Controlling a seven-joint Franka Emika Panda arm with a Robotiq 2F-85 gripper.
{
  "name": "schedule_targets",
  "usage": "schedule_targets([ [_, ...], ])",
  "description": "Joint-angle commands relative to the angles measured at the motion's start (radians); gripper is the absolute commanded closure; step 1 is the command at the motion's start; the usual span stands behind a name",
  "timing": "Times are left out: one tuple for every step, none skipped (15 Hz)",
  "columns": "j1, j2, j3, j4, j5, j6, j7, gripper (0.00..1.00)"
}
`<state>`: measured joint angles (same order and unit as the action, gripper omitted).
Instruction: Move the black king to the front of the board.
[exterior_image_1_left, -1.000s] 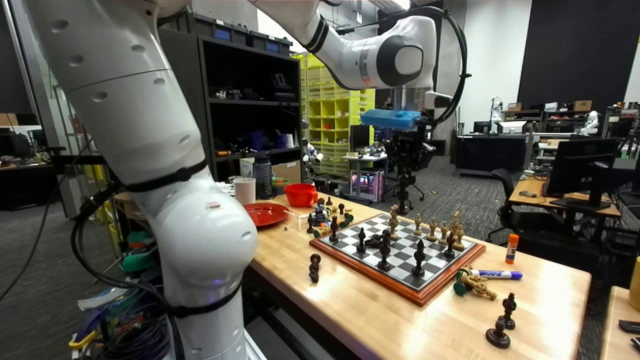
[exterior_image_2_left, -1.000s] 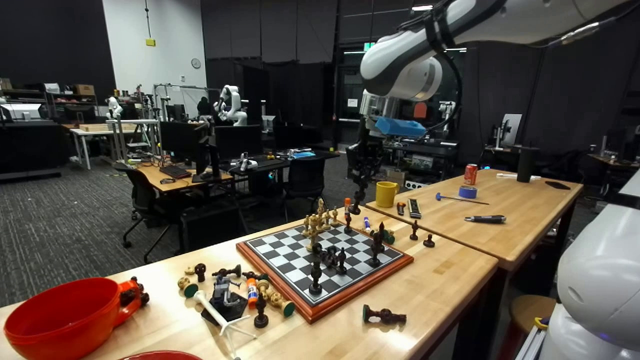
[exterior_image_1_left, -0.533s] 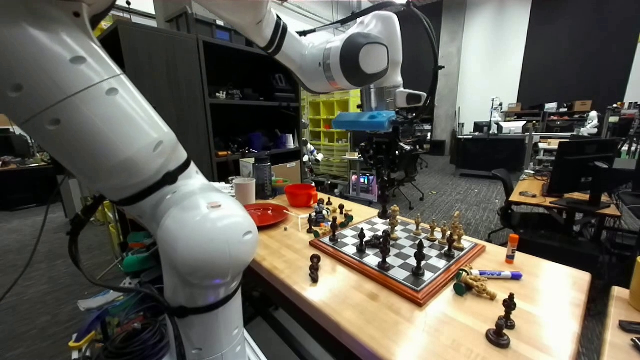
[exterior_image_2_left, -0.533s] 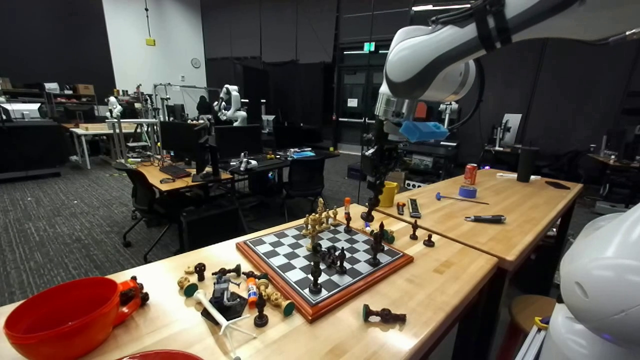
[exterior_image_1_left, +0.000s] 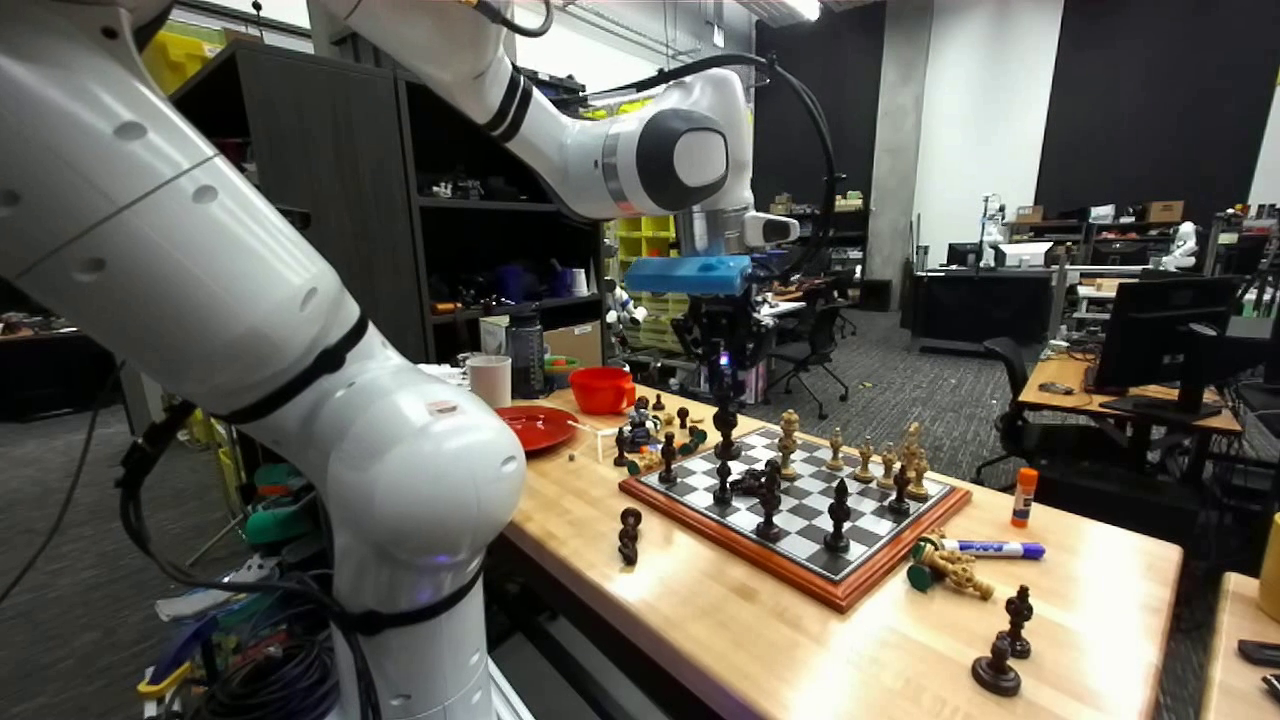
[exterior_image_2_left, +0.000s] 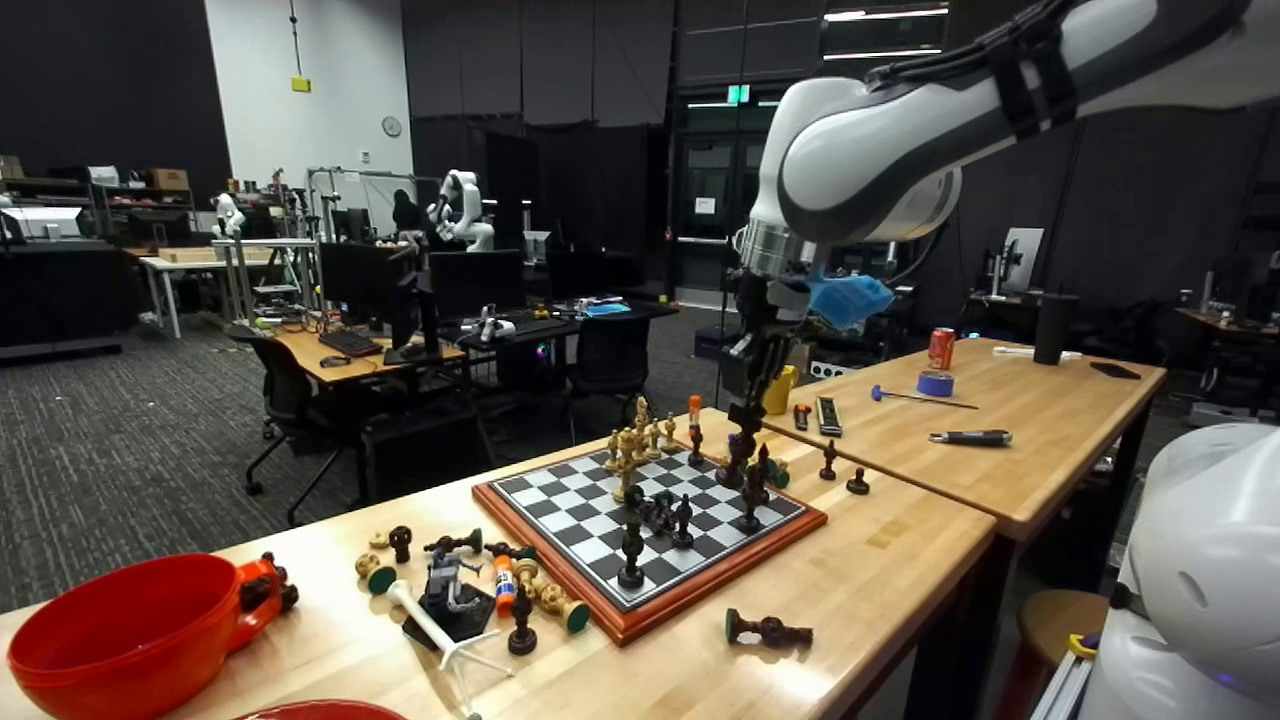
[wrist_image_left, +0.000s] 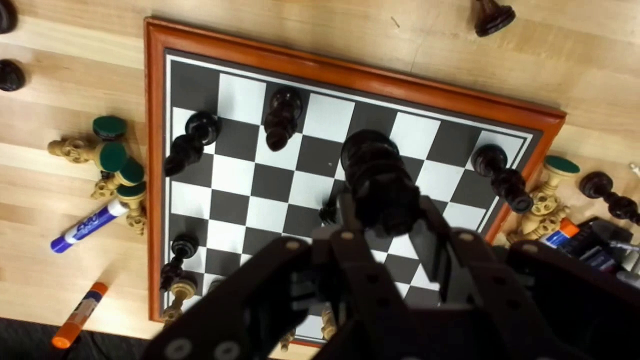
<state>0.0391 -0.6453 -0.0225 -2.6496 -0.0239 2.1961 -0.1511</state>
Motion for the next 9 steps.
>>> schedule_targets([
  [0.012,-0.027,0.021,-0.059,-0.034,0.044,-0.013,0.93],
  [0.014,-0.021,0.027,-0.065,-0.043,0.052,-0.009,0.93],
  [0.016,-0.012,0.032,-0.069,-0.049,0.063,-0.009,0.93],
  [0.019,-0.002,0.038,-0.073,-0.055,0.079,-0.007,0.93],
  [0.021,0.007,0.043,-0.074,-0.060,0.090,-0.005,0.93],
  [0.021,0.018,0.049,-0.072,-0.065,0.103,-0.002,0.93],
  [0.021,0.033,0.055,-0.067,-0.071,0.116,0.002,0.93],
  [0.019,0.046,0.060,-0.063,-0.079,0.126,0.004,0.93],
  [0.017,0.061,0.064,-0.059,-0.087,0.136,0.006,0.93],
])
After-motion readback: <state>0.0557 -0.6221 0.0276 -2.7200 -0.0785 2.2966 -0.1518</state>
